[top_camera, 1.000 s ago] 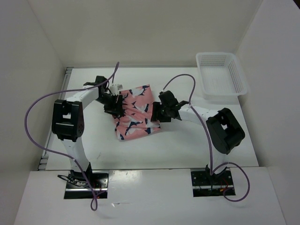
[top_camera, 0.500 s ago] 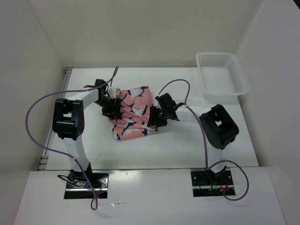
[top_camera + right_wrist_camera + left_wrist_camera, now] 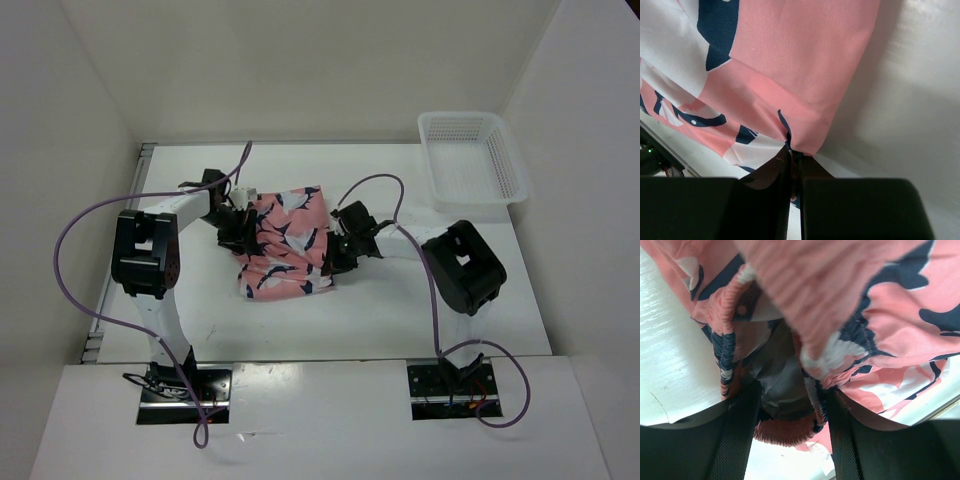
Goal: Fold and stack the shorts
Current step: Fold the shorts
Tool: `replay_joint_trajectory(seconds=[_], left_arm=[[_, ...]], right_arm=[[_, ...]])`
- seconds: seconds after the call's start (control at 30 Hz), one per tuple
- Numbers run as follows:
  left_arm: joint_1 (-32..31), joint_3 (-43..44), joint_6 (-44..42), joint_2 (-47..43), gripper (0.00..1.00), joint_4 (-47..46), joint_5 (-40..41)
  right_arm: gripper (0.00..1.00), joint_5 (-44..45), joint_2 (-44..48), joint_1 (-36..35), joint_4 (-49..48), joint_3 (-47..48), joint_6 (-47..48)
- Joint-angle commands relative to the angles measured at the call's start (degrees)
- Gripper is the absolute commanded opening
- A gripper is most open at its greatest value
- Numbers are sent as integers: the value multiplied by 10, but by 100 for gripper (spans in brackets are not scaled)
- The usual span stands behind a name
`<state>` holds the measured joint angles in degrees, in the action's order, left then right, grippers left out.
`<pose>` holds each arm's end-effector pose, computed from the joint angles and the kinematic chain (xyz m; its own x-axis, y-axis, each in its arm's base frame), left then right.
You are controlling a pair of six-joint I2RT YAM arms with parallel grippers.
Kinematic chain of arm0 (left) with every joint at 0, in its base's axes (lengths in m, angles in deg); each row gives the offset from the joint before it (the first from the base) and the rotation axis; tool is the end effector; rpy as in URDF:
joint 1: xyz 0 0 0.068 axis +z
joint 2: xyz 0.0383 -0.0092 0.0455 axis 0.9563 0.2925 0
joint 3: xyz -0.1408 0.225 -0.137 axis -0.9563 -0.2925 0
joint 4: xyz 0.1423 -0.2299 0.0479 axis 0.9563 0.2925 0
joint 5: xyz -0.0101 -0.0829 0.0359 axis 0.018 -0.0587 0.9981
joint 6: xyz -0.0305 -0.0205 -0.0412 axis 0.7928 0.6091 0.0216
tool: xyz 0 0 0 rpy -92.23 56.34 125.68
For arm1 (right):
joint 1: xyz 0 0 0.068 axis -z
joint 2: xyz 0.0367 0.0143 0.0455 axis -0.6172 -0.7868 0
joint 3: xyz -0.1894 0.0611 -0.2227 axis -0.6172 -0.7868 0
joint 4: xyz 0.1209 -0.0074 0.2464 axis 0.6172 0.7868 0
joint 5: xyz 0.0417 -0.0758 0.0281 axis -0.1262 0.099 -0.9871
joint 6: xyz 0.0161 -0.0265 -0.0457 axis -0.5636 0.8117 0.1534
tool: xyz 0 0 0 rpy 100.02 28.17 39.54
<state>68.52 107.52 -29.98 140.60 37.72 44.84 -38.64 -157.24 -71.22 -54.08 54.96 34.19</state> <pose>0.4032 -0.0472 0.1754 -0.9610 0.0694 -0.2677 0.1769 0.8982 -0.4024 0.3143 0.2216 0.1495 -0.9484 -0.0643 -0.3105 -0.2314 0.8097 0.5393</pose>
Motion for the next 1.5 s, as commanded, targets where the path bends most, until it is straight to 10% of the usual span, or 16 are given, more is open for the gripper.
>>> replay_joint_trajectory(seconds=[0.0,0.17,0.5,0.83,1.07,1.47], left_arm=[[2,0,-4,5,62,5,-11],[2,0,-4,-23,68,5,-45],[23,72,-4,-94,95,48,-91],[157,156,-4,-177,100,-23,-121],[337,54,-4,-220,100,-111,-88],[358,24,-4,-249,100,-130,143]], right_arm=[[10,3,24,10,15,-29,10],[54,4,67,16,20,-75,3],[98,127,209,29,106,-2,32],[100,238,234,135,212,104,76],[100,292,245,167,259,123,105],[100,281,250,202,253,123,121]])
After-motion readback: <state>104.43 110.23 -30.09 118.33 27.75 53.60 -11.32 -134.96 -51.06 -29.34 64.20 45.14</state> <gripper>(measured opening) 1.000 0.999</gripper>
